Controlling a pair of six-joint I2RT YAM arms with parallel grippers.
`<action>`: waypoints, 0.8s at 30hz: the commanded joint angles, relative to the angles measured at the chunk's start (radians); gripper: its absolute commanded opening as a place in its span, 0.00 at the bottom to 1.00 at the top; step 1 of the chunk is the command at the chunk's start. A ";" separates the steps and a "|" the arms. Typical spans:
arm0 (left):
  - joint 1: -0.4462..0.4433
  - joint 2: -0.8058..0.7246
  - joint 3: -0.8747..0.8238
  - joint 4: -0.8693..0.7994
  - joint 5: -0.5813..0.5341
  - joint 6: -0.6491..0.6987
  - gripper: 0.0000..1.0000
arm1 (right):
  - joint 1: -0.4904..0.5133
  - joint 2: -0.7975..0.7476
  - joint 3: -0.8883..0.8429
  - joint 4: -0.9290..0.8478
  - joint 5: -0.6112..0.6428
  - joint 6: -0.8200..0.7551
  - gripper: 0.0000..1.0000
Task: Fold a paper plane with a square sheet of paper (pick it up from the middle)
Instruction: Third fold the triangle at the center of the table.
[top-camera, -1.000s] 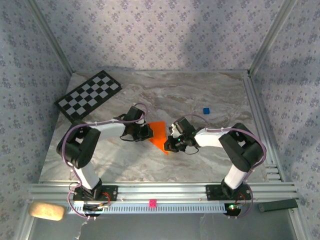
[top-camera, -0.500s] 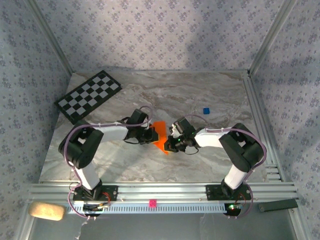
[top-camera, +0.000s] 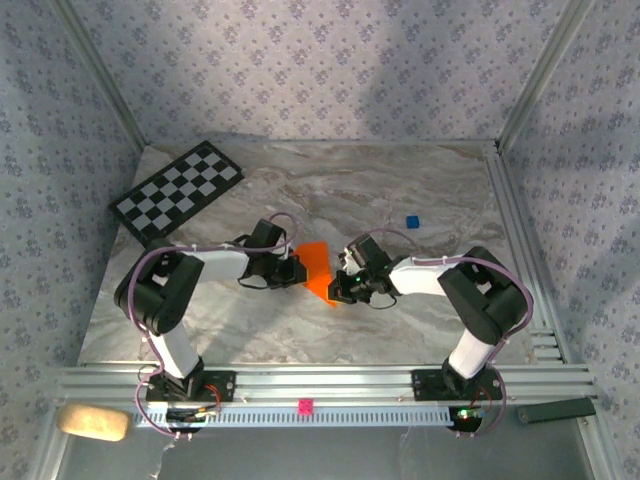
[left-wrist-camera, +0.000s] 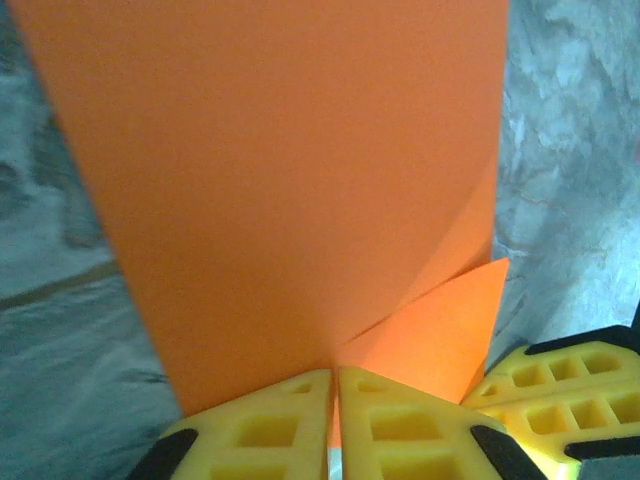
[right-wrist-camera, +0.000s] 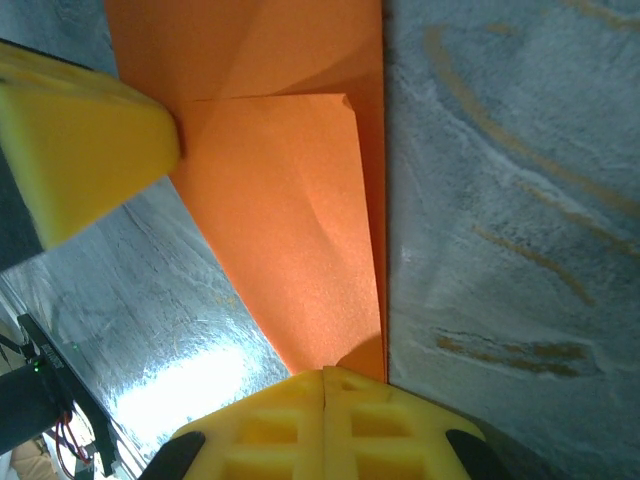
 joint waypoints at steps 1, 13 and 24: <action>0.026 -0.014 -0.001 -0.049 -0.078 0.026 0.12 | -0.001 0.031 -0.031 -0.109 0.080 -0.004 0.04; 0.024 0.014 -0.046 -0.042 -0.076 -0.033 0.08 | 0.025 -0.023 0.071 -0.138 0.044 -0.034 0.08; 0.025 0.014 -0.021 -0.073 -0.073 -0.021 0.07 | 0.050 0.124 0.228 -0.142 -0.025 -0.072 0.10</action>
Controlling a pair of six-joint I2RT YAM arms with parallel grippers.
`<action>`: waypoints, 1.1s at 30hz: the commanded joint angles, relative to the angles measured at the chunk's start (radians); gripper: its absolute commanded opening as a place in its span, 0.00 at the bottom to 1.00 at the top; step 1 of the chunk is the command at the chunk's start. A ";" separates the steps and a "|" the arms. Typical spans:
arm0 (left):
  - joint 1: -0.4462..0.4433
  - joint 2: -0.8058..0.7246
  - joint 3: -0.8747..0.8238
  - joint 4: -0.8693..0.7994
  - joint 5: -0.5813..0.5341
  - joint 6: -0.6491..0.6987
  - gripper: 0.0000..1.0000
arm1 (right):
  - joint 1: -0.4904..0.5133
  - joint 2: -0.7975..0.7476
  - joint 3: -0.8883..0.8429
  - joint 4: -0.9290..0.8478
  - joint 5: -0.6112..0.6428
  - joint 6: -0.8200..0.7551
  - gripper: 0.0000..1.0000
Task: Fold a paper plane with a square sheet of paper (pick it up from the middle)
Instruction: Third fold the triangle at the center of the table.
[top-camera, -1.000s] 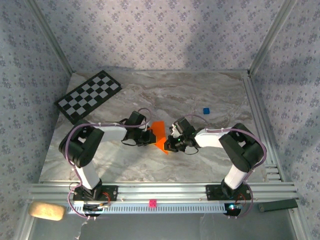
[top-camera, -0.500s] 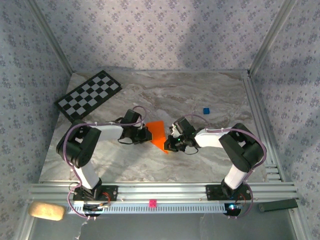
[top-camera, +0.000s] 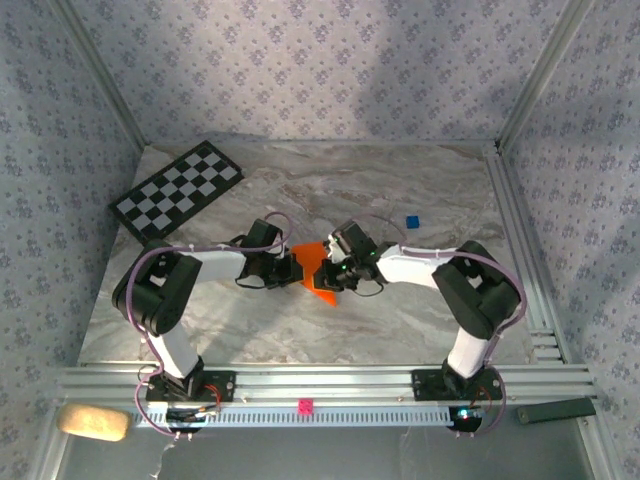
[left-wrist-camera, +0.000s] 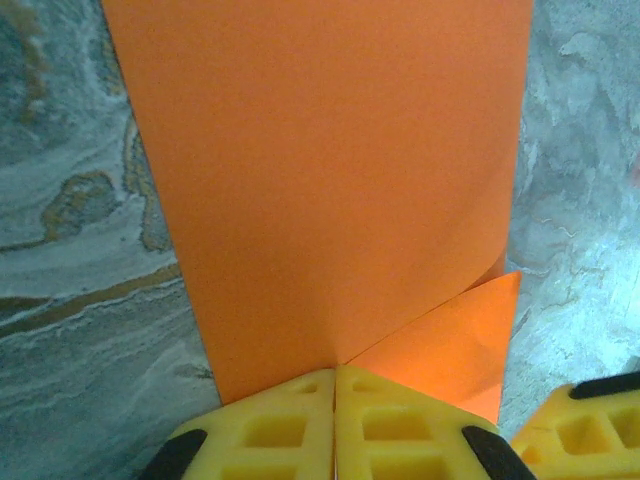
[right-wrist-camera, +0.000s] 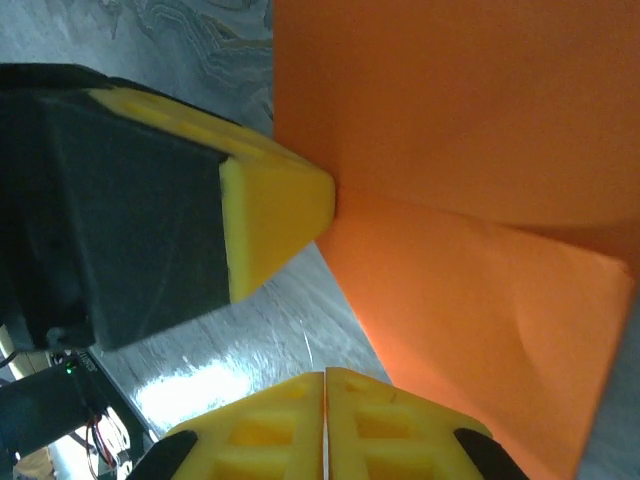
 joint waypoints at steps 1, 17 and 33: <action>0.010 0.021 -0.002 -0.094 -0.072 0.010 0.07 | 0.010 0.067 0.031 -0.058 -0.018 -0.025 0.10; 0.010 0.022 0.004 -0.123 -0.072 0.021 0.07 | 0.005 -0.153 -0.242 -0.081 0.057 -0.009 0.13; -0.105 -0.082 0.045 -0.180 -0.053 -0.128 0.14 | -0.018 -0.327 -0.189 -0.218 0.417 0.095 0.38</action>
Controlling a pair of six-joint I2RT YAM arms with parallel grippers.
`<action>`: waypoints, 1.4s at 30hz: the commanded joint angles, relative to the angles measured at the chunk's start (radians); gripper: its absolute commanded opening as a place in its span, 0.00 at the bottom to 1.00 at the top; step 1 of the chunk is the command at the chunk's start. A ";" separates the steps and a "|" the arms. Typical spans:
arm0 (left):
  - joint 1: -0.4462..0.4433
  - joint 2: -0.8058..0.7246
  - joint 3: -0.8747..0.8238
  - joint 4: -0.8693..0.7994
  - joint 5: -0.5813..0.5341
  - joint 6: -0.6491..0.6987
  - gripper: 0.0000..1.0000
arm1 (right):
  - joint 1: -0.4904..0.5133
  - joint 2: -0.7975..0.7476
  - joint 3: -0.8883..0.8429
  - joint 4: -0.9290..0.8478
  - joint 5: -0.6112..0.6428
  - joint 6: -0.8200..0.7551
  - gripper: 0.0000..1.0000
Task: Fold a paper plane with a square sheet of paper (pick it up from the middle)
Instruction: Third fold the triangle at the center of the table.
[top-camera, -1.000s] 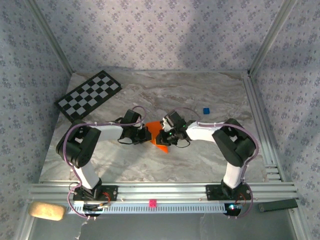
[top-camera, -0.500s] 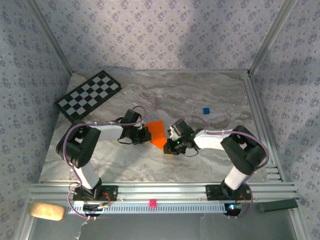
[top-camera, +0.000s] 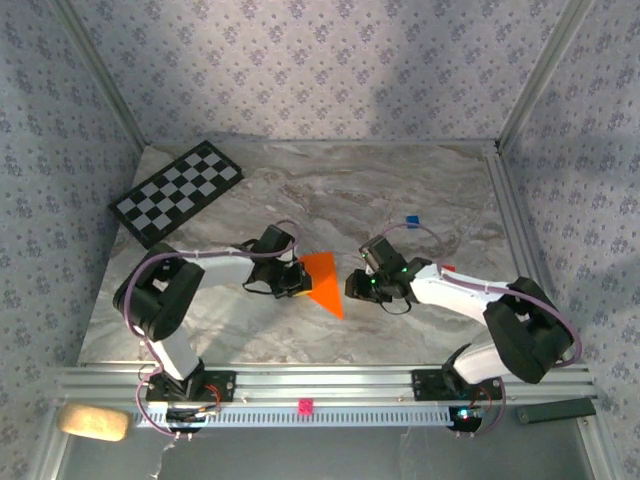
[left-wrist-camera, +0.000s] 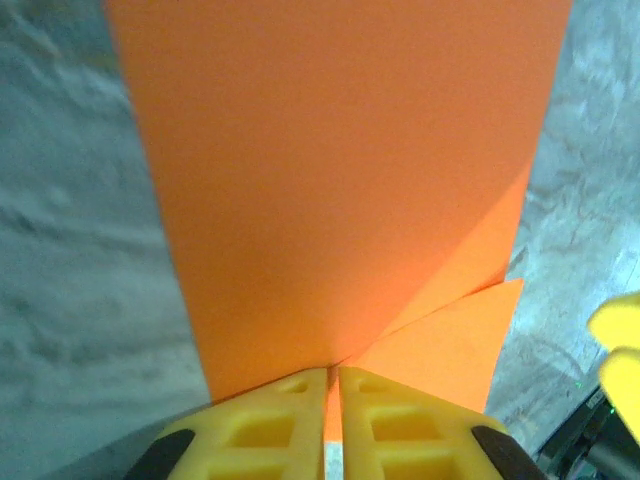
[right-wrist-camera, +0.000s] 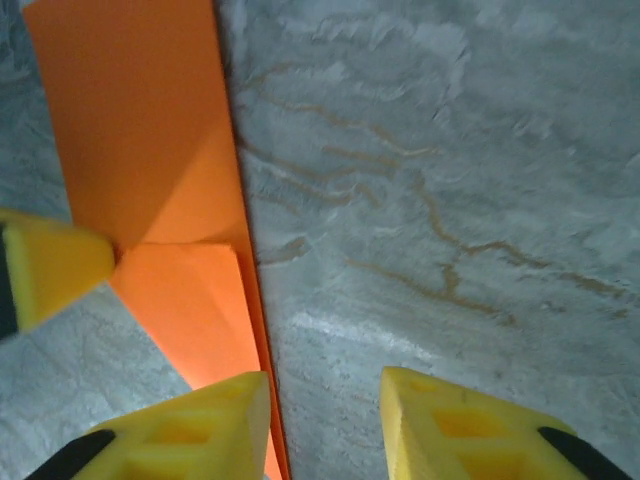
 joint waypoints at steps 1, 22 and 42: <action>0.006 -0.071 0.031 -0.086 -0.049 -0.003 0.17 | 0.019 0.032 0.053 -0.041 0.083 0.042 0.39; 0.183 -0.163 0.002 -0.081 0.030 0.063 0.45 | 0.039 0.215 0.135 0.114 -0.096 0.020 0.29; 0.187 -0.087 0.047 -0.053 0.106 0.035 0.54 | 0.007 0.119 0.060 0.206 -0.159 -0.005 0.12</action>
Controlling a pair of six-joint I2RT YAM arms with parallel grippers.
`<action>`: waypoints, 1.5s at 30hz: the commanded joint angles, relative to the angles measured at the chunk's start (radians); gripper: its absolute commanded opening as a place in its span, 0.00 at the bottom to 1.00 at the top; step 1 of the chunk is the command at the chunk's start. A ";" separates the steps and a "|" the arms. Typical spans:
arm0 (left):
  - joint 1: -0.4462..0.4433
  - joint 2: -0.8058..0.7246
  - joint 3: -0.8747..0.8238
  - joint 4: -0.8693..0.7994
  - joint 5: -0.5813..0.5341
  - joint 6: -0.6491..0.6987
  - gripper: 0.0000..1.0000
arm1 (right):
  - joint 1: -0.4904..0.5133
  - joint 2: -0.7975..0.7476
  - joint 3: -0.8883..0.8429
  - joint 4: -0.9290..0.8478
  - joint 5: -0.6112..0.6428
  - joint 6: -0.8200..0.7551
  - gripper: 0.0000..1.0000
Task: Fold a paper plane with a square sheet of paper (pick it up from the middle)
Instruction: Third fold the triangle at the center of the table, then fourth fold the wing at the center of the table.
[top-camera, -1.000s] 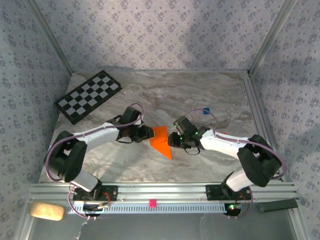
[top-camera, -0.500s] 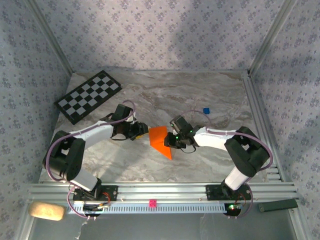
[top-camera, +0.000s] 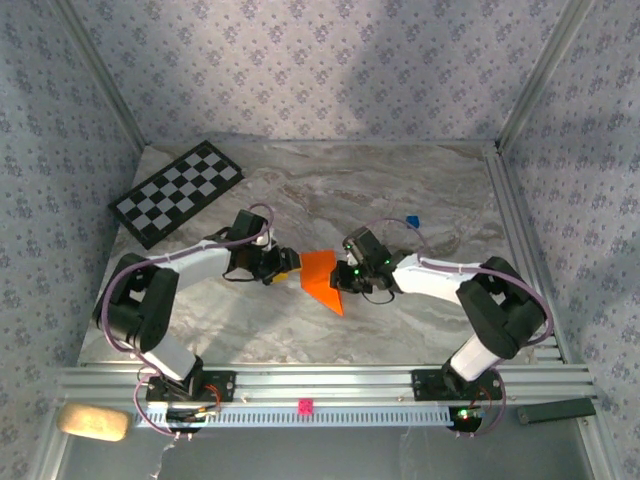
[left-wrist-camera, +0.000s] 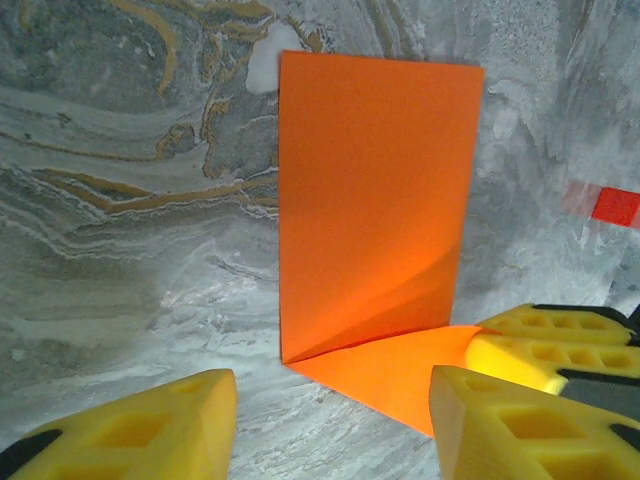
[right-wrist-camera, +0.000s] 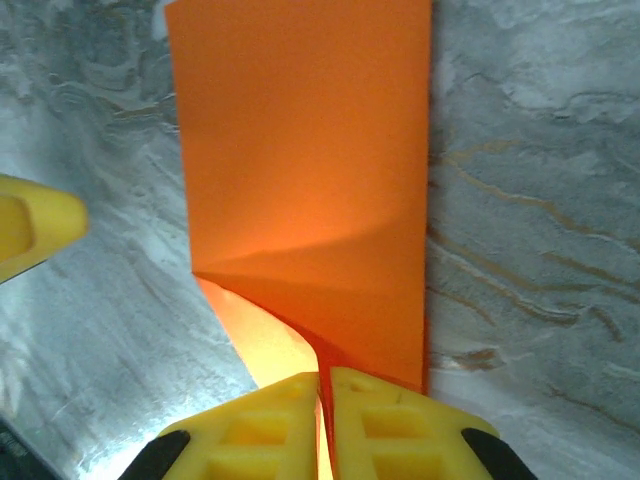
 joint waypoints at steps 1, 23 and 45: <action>0.005 0.020 0.039 0.025 0.043 -0.018 0.55 | -0.015 -0.046 -0.037 0.059 -0.048 -0.015 0.12; 0.006 0.161 0.087 0.197 0.141 -0.163 0.55 | -0.084 -0.107 -0.160 0.236 -0.127 0.022 0.12; 0.006 0.196 0.105 0.245 0.133 -0.191 0.13 | -0.092 -0.116 -0.178 0.212 -0.103 0.029 0.18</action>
